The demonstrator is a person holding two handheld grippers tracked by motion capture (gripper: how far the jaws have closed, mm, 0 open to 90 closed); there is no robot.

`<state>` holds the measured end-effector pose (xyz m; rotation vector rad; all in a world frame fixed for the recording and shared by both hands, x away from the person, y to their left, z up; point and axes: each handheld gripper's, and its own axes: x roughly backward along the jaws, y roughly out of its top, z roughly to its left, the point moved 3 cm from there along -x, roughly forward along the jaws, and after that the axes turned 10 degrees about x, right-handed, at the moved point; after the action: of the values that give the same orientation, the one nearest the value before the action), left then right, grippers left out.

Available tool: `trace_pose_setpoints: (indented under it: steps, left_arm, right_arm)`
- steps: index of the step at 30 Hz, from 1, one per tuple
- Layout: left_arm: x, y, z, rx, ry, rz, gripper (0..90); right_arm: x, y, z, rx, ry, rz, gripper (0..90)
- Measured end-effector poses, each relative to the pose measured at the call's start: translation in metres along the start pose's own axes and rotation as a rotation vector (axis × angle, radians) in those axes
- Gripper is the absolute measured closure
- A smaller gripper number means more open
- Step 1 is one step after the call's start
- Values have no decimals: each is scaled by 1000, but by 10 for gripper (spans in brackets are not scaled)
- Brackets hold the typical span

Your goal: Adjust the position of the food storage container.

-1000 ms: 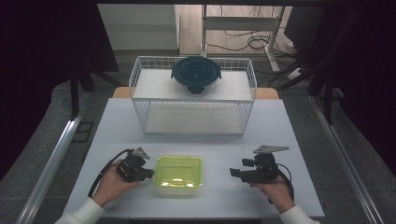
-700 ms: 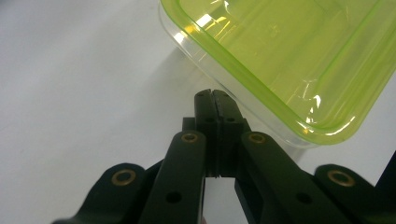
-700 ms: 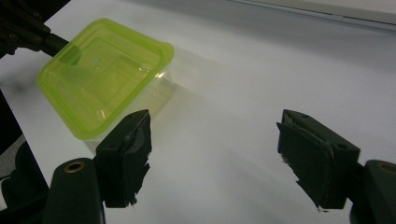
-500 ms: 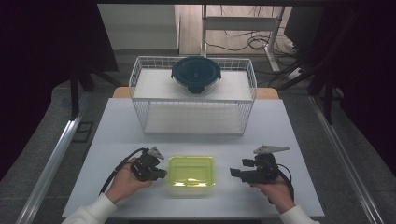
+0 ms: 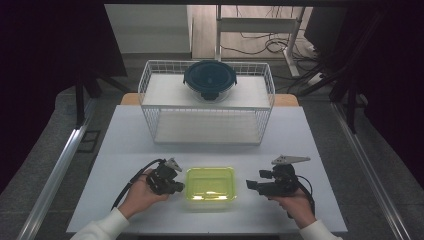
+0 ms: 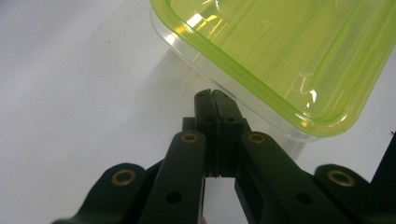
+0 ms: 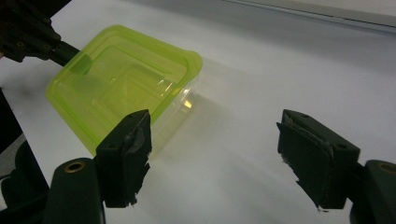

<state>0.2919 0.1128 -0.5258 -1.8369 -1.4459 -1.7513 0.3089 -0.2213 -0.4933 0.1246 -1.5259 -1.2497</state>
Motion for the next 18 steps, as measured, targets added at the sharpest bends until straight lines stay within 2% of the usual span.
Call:
trace_pose_setpoints:
  steps: [12,15,18]
  left_arm:
    - [-7,8,-3,-6,-4,4,900]
    - [-3,7,0,-7,7,-1,900]
    - [4,6,7,17,11,-30,900]
  right_arm:
    - [0,0,0,0,-1,1,259]
    - [1,0,0,-2,0,1,259]
    - [2,-1,-1,-5,-2,-1,259]
